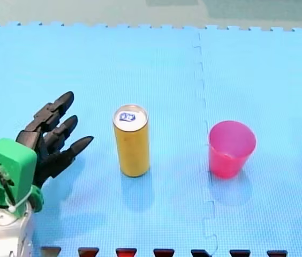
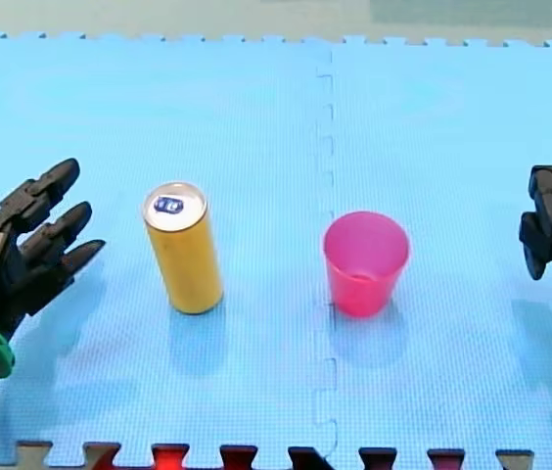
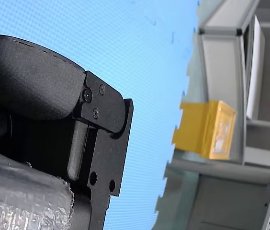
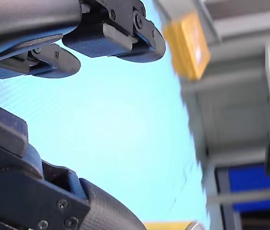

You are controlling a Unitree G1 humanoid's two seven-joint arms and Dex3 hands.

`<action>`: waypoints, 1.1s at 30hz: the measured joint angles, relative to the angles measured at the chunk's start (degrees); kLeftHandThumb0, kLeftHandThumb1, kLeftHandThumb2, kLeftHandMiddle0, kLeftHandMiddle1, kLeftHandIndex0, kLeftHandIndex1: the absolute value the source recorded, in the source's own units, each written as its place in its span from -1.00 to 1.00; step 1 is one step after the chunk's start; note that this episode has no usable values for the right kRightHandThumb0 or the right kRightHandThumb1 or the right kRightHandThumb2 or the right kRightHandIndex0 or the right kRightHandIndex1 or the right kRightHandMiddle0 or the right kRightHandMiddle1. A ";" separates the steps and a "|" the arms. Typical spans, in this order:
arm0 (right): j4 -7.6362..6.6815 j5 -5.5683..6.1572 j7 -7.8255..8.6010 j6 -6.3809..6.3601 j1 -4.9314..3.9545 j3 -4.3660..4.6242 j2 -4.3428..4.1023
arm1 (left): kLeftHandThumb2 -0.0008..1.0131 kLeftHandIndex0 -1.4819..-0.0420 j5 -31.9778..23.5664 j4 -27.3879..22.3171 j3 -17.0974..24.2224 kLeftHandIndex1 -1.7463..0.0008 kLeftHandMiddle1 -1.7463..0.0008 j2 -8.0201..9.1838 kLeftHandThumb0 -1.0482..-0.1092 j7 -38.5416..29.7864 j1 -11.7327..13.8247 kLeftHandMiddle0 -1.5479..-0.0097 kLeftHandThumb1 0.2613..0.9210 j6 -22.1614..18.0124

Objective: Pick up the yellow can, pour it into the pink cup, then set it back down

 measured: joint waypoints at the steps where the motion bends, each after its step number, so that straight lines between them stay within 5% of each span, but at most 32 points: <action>1: 0.00 0.00 0.02 0.00 0.00 -0.01 -0.01 | -1.00 0.67 -0.09 0.40 -0.24 1.00 1.00 0.41 -0.86 -1.41 -0.23 0.64 0.27 0.15; 12: 0.00 0.06 0.25 0.01 0.02 -0.15 -0.11 | -1.00 0.74 -1.54 5.57 -1.50 1.00 0.99 3.15 -0.90 -13.35 -2.42 0.63 0.23 -0.39; 16: 0.00 0.06 0.23 0.01 0.02 -0.15 -0.13 | -1.00 0.72 -1.79 7.73 -1.50 0.99 0.99 3.31 -0.91 -14.87 -3.05 0.62 0.22 -1.13; 23: -0.01 0.11 0.28 0.07 0.03 -0.21 -0.18 | -1.00 0.65 -3.21 10.62 -0.95 0.99 0.99 3.09 -0.61 -18.30 -4.10 0.60 0.08 -1.95; 33: -0.04 0.10 0.30 0.34 0.03 -0.19 -0.30 | -1.00 0.65 -3.09 11.78 -1.12 1.00 0.99 2.10 -0.58 -18.76 -4.58 0.60 0.09 -2.39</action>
